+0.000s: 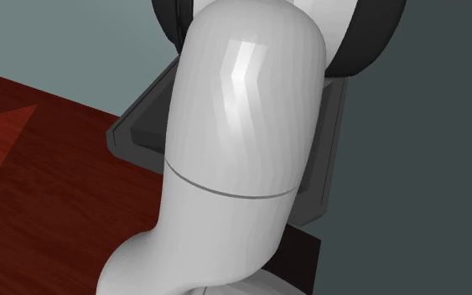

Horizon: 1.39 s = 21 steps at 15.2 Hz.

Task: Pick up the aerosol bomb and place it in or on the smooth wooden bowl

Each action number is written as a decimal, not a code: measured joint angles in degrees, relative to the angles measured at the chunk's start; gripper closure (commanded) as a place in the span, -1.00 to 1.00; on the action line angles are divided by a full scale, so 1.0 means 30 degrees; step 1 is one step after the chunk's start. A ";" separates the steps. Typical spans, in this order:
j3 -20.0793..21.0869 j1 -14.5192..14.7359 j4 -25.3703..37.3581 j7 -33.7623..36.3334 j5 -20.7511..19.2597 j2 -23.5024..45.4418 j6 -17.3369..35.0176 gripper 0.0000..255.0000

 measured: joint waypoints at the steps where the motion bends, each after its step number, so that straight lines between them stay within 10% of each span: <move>1: 0.0016 -0.0011 -0.0062 0.0012 0.0009 -0.0240 -0.0174 1.00; 21: 0.0530 -0.0410 -0.1274 0.0142 0.0431 -0.5738 -0.4433 1.00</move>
